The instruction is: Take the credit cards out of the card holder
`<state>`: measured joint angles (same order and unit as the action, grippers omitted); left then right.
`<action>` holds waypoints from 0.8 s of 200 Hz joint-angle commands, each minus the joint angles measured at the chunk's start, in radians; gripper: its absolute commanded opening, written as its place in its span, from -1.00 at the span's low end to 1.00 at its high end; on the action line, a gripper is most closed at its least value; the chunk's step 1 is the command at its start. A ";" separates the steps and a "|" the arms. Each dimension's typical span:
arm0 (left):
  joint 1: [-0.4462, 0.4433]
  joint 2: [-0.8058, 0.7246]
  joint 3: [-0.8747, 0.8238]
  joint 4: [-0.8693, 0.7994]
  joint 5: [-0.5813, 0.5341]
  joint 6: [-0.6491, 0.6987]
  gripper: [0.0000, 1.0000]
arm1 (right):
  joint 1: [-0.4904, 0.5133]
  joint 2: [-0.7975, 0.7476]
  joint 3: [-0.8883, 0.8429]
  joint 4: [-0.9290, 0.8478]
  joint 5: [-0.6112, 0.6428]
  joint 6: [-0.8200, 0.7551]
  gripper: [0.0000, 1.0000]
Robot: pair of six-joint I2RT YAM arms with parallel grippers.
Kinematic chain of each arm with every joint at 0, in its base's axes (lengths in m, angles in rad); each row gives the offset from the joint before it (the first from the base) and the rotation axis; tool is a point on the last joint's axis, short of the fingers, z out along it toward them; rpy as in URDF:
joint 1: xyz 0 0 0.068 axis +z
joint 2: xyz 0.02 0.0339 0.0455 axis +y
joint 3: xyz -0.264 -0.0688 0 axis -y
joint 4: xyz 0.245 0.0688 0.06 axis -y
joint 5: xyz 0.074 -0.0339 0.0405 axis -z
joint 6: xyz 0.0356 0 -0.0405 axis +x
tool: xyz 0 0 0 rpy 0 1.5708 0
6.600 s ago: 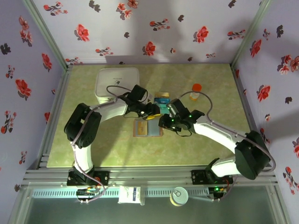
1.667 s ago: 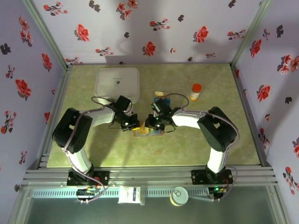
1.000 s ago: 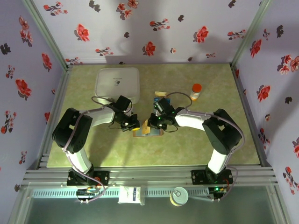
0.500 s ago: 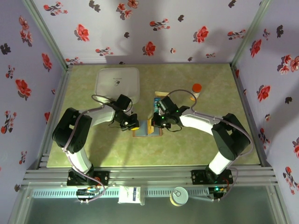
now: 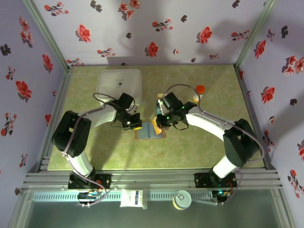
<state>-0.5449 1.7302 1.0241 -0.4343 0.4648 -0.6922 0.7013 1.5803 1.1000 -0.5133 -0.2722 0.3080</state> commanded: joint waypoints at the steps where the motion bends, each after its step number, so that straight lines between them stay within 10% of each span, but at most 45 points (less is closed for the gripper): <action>1: 0.008 -0.048 0.027 -0.046 -0.021 0.031 -1.00 | -0.022 -0.029 0.095 -0.150 0.073 -0.376 -0.97; 69: 0.014 -0.099 0.004 -0.062 -0.051 0.034 -0.99 | -0.069 0.025 0.252 -0.313 0.190 -0.959 -1.00; 160: 0.026 -0.111 0.013 -0.103 -0.063 0.041 -0.99 | -0.225 0.260 0.586 -0.478 0.077 -1.211 -1.00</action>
<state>-0.5304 1.6402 1.0275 -0.4965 0.4175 -0.6731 0.5060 1.7771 1.5883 -0.9237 -0.1543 -0.8135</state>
